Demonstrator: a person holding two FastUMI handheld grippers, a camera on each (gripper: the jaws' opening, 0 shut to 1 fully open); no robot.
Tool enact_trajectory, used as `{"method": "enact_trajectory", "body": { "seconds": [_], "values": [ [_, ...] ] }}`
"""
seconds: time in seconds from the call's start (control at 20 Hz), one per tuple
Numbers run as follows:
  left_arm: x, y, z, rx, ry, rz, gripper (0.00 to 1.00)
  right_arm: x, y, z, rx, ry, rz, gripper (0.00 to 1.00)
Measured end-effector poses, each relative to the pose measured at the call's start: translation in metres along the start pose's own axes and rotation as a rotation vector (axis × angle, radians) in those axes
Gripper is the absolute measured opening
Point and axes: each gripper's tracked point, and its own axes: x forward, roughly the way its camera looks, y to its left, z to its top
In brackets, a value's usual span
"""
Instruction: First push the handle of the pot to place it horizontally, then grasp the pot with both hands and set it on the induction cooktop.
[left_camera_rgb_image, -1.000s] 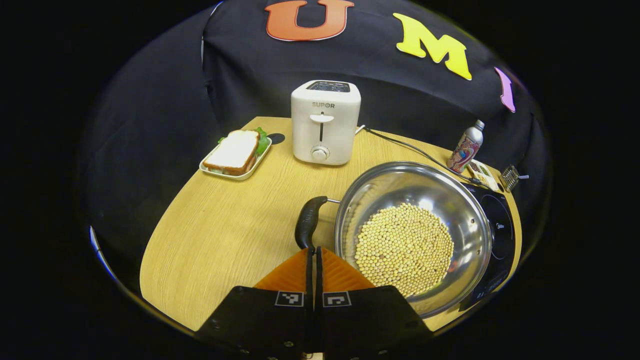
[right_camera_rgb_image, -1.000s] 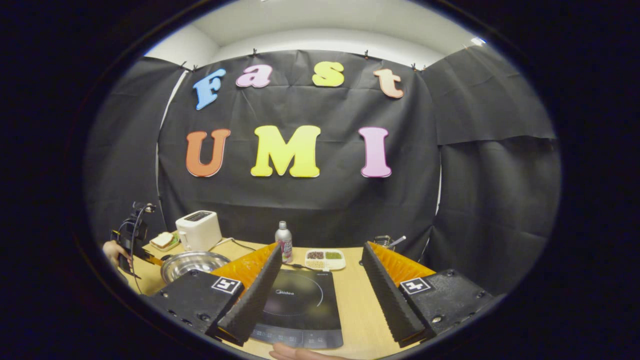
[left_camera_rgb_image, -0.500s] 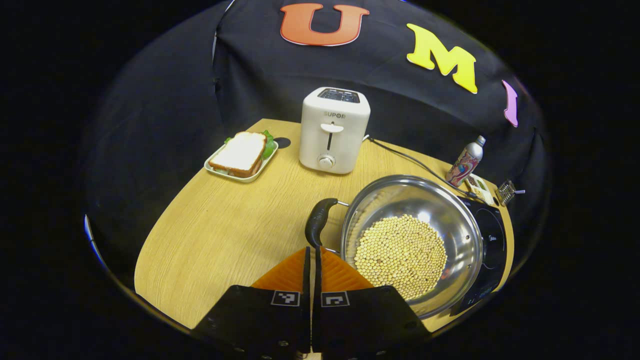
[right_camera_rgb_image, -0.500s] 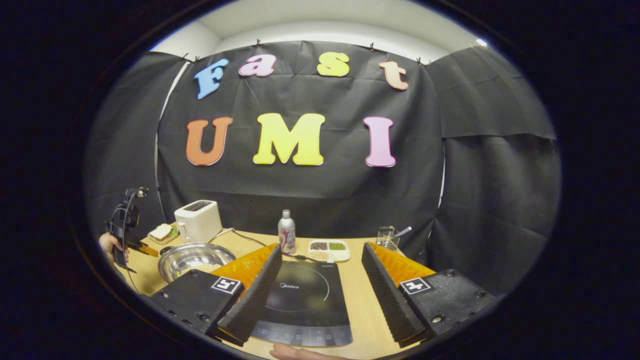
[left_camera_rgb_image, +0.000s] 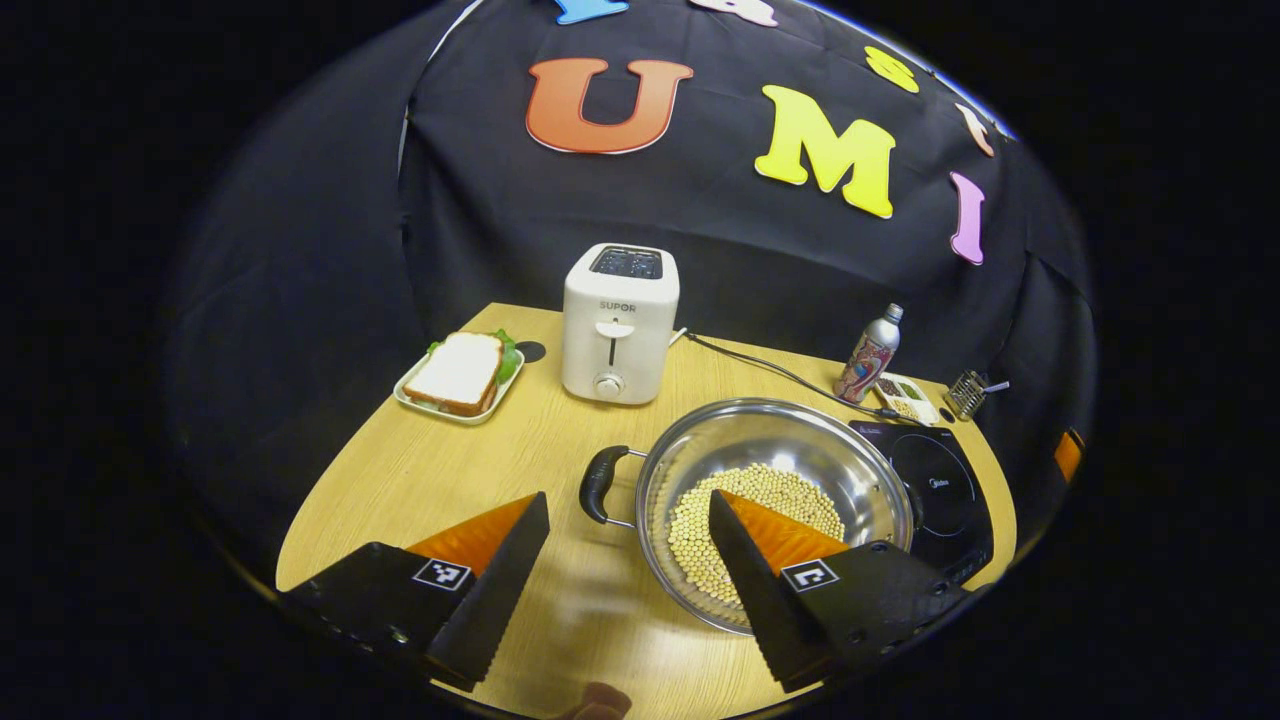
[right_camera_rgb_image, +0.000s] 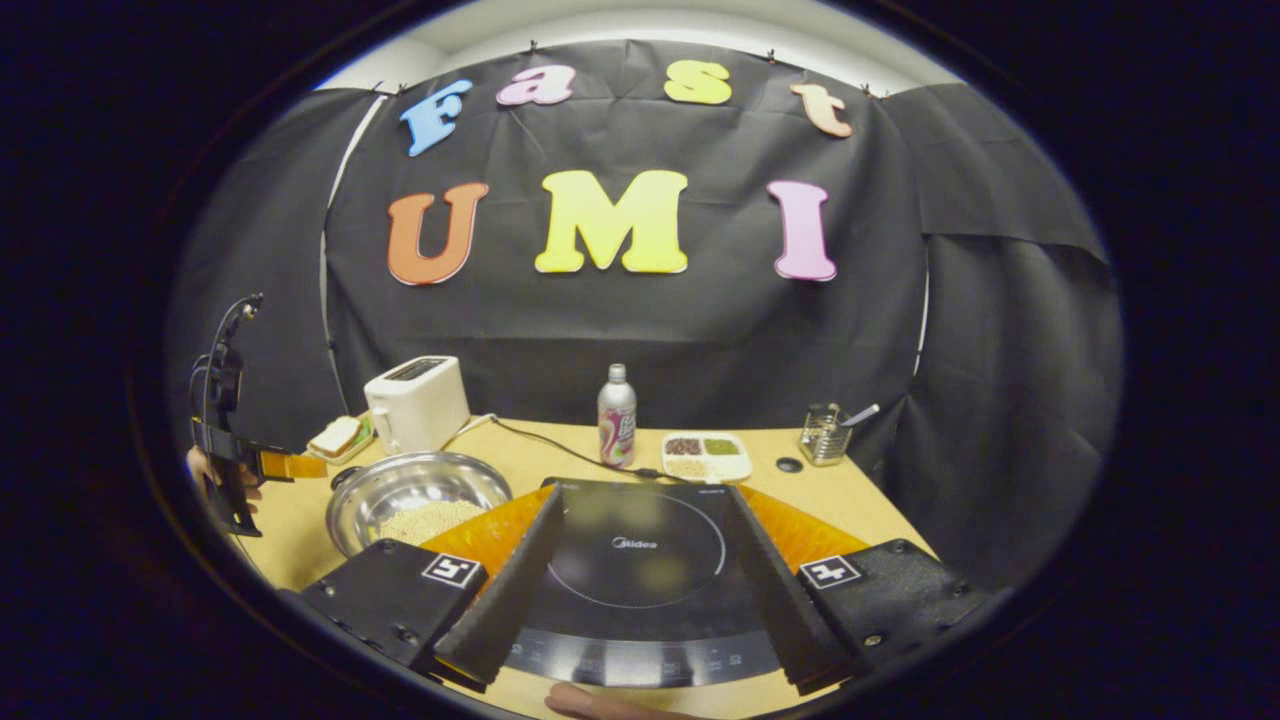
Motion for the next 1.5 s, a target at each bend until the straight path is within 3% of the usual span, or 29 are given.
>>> {"method": "enact_trajectory", "body": {
  "seconds": [0.35, 0.5, 0.6, 0.8, 0.85, 0.9, 1.1, 1.15, 1.2, 1.25, 1.4, 1.45, 1.5],
  "values": [
    [0.031, 0.008, -0.009, 0.061, 0.05, 0.001, 0.96, 0.047, 0.054, -0.044, 0.008, 0.129, 0.06, 1.0],
    [0.045, 0.015, -0.016, 0.087, 0.084, 0.018, 0.95, 0.068, 0.077, -0.06, 0.097, 0.171, 0.084, 1.0],
    [0.057, 0.019, -0.018, 0.092, 0.102, 0.028, 0.95, 0.083, 0.09, -0.07, 0.154, 0.201, 0.078, 1.0],
    [0.082, 0.025, -0.025, 0.095, 0.158, 0.055, 0.95, 0.106, 0.111, -0.101, 0.142, 0.287, 0.056, 0.95],
    [0.087, 0.027, -0.029, 0.108, 0.177, 0.058, 0.82, 0.111, 0.12, -0.103, 0.157, 0.295, 0.077, 0.96],
    [0.091, 0.026, -0.03, 0.118, 0.189, 0.056, 0.95, 0.115, 0.12, -0.106, 0.163, 0.303, 0.071, 0.94],
    [0.105, 0.016, -0.034, 0.101, 0.229, 0.009, 0.87, 0.135, 0.124, -0.112, 0.189, 0.346, 0.043, 0.94],
    [0.106, 0.015, -0.036, 0.097, 0.246, 0.008, 0.79, 0.136, 0.124, -0.117, 0.151, 0.386, 0.042, 0.86],
    [0.109, 0.017, -0.033, 0.11, 0.241, 0.016, 0.73, 0.137, 0.125, -0.114, 0.126, 0.378, 0.045, 0.85],
    [0.111, 0.021, -0.033, 0.125, 0.243, 0.019, 0.72, 0.137, 0.128, -0.114, 0.141, 0.382, 0.064, 0.9],
    [0.111, 0.023, -0.032, 0.108, 0.232, 0.004, 0.7, 0.146, 0.129, -0.114, 0.118, 0.389, 0.11, 0.86],
    [0.112, 0.024, -0.033, 0.108, 0.239, 0.003, 0.68, 0.147, 0.128, -0.112, 0.091, 0.391, 0.116, 0.75],
    [0.111, 0.025, -0.032, 0.11, 0.237, 0.004, 0.68, 0.152, 0.127, -0.113, 0.061, 0.391, 0.109, 0.81]
  ]
}}
